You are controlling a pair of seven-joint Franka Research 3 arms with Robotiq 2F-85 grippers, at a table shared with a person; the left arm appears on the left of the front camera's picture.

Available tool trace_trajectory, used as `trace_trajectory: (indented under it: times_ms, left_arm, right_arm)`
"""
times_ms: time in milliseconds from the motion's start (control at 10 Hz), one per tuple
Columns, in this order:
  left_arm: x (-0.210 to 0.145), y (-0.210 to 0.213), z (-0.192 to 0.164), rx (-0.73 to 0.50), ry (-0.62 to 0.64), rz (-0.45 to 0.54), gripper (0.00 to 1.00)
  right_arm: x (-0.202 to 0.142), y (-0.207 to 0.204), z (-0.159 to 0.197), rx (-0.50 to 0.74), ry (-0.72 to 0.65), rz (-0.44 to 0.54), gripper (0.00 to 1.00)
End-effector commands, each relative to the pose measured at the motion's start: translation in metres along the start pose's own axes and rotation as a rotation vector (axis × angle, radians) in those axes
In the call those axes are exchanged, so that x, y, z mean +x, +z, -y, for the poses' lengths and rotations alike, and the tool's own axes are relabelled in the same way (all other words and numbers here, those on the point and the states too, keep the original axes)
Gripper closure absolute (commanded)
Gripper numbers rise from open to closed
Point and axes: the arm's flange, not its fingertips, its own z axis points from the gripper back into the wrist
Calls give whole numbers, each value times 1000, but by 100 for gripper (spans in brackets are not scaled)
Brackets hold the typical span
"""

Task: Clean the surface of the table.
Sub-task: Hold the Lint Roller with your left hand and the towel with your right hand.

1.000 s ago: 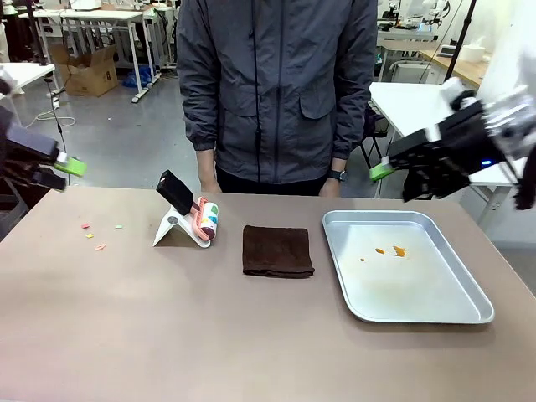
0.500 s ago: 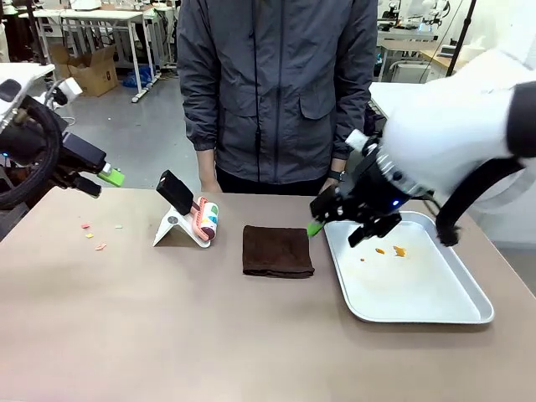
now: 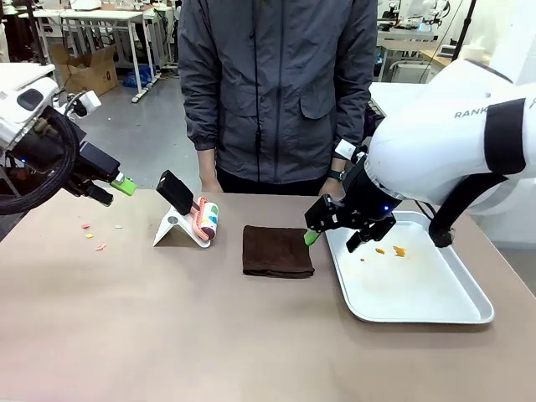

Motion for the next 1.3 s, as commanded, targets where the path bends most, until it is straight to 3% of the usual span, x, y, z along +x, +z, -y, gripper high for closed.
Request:
trace_trajectory:
  times_ms: [0,200,400,600,1000,1200]
  left_arm:
    - [-1,3,-1,4,-8,6,0]
    - [0,1,0,1,0,2,0]
    - [44,-11,2,12,78,-19,0]
    - [78,-23,-6,39,169,-53,0]
    - [122,-56,-32,73,358,-63,0]
    - [135,-84,-52,80,411,-85,0]
  right_arm:
    - [-6,-7,-5,-14,10,0,0]
    - [-3,-3,-3,0,9,-8,0]
    - [40,-18,-35,9,39,8,0]
    - [71,-45,-45,-61,-101,18,0]
    - [98,-85,-64,-112,-72,-14,0]
    - [110,-102,-64,-139,-118,-79,0]
